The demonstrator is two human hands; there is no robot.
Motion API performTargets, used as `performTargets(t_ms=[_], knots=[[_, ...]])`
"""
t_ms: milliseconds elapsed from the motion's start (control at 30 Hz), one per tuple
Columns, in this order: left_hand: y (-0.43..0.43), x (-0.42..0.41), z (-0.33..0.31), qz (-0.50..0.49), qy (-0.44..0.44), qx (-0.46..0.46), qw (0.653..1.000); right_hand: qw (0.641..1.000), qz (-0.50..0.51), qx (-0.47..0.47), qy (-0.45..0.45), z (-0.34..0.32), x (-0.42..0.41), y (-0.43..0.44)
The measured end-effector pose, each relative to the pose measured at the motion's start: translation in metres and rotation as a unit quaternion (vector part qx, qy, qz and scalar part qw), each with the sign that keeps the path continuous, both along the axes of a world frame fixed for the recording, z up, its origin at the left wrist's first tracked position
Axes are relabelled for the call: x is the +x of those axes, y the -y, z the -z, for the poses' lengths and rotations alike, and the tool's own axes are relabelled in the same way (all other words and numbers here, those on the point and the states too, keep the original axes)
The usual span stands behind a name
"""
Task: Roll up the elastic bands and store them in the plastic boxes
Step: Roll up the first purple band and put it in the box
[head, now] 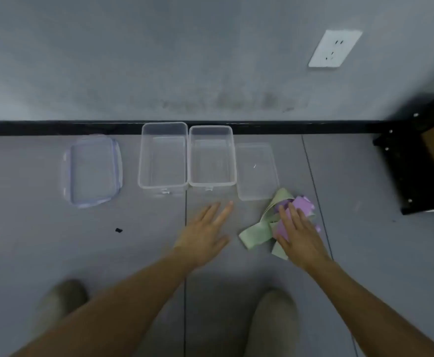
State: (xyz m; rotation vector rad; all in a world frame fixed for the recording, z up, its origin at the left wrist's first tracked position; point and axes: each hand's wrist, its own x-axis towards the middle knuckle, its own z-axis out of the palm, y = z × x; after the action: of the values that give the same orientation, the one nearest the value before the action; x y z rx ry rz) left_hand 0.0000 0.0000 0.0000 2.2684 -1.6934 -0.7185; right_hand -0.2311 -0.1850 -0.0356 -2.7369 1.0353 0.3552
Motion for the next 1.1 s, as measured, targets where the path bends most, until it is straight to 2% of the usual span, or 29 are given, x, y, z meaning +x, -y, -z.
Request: performTargets(t_ms=[67,200,333,500,667,833,967,1100], knots=[[0.011,-0.015,0.016,0.019,0.002,0.018,1.000,1.000,0.025,0.004,-0.002,0.015,-0.007,0.002],[0.047,-0.052,0.052,0.064,0.027,0.011,0.998,1.000,0.009,-0.003,-0.018,0.054,-0.025,0.007],[0.080,-0.084,0.079,0.104,0.041,-0.028,0.993,0.999,0.024,0.003,0.022,0.067,-0.021,0.008],[0.096,-0.096,0.099,0.105,0.026,-0.032,0.994,0.990,0.073,0.021,0.122,0.071,-0.022,0.010],[0.104,-0.092,0.103,0.112,0.020,-0.042,0.993,0.985,0.078,0.033,0.150,0.064,-0.029,0.015],[0.107,-0.086,0.080,0.051,-0.025,-0.061,0.997,0.945,0.164,0.001,0.282,0.014,-0.008,0.019],[0.096,-0.071,0.038,-0.022,-0.118,-0.105,0.987,0.925,0.176,0.008,0.336,-0.032,0.018,0.015],[0.078,-0.052,0.002,-0.122,-0.186,-0.117,0.968,0.895,0.188,0.062,0.400,-0.076,0.050,-0.005]])
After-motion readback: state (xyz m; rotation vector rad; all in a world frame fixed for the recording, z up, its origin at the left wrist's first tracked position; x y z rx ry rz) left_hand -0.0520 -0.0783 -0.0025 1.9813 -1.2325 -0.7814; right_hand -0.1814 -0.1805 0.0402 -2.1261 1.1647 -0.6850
